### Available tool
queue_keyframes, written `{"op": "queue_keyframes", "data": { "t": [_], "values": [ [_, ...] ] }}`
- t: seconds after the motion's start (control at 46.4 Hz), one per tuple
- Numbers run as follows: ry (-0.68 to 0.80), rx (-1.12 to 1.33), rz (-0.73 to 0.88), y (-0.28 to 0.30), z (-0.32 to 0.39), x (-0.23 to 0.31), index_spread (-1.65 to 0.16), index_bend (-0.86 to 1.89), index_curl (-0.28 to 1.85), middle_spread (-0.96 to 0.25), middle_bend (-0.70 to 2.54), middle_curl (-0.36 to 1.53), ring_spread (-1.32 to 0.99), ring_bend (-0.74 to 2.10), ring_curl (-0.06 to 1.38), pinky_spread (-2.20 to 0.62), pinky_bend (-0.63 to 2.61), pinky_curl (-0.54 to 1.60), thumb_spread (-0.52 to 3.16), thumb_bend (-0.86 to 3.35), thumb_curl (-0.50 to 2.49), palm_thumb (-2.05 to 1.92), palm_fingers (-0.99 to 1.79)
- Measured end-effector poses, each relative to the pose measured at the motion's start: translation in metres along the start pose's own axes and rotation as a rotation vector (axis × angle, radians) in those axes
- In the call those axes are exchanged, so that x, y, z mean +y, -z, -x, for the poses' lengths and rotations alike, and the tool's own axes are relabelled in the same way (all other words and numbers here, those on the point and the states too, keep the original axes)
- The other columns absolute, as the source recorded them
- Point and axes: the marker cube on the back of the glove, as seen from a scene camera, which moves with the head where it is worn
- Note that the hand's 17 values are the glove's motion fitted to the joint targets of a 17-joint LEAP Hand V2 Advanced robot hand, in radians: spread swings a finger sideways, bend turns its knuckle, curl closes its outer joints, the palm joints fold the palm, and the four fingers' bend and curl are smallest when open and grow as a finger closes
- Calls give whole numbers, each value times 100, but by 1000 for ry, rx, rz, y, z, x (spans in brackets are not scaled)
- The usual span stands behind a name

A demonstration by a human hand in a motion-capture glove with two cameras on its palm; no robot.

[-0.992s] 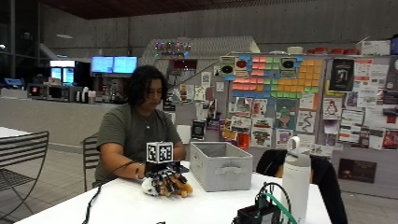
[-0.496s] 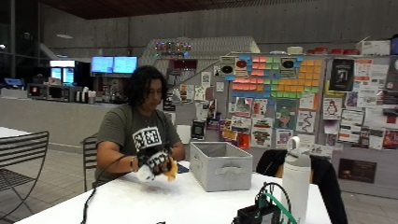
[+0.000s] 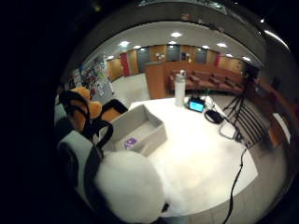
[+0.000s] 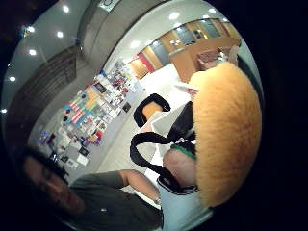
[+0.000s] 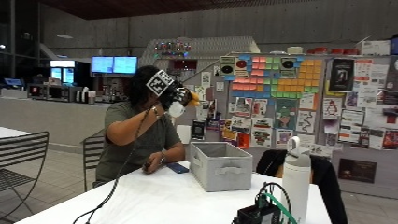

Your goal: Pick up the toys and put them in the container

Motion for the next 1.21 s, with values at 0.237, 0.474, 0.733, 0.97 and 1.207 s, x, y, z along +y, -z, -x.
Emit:
{"op": "queue_keyframes", "data": {
  "t": [0.237,0.474,0.733,0.97,1.207],
  "values": [
    [-91,-29,48,-52,7,-101,-40,24,72,-27,128,70,-30,149,52,-41,117,51,129,10,55,32,116],
    [-64,-10,137,-116,-4,-122,-42,19,81,-27,125,70,-30,147,51,-41,115,52,126,6,60,31,113],
    [27,89,627,-169,-9,-83,-40,18,84,-24,86,59,-28,110,46,-26,101,53,122,-9,46,-5,-5],
    [84,192,630,-138,-51,-24,-42,18,67,-18,56,44,-23,77,26,-9,91,37,112,-8,37,-10,-7],
    [-75,219,592,-67,-67,63,-43,20,61,-16,50,42,-22,79,25,-4,82,34,112,-8,29,-11,5]
  ]
}}
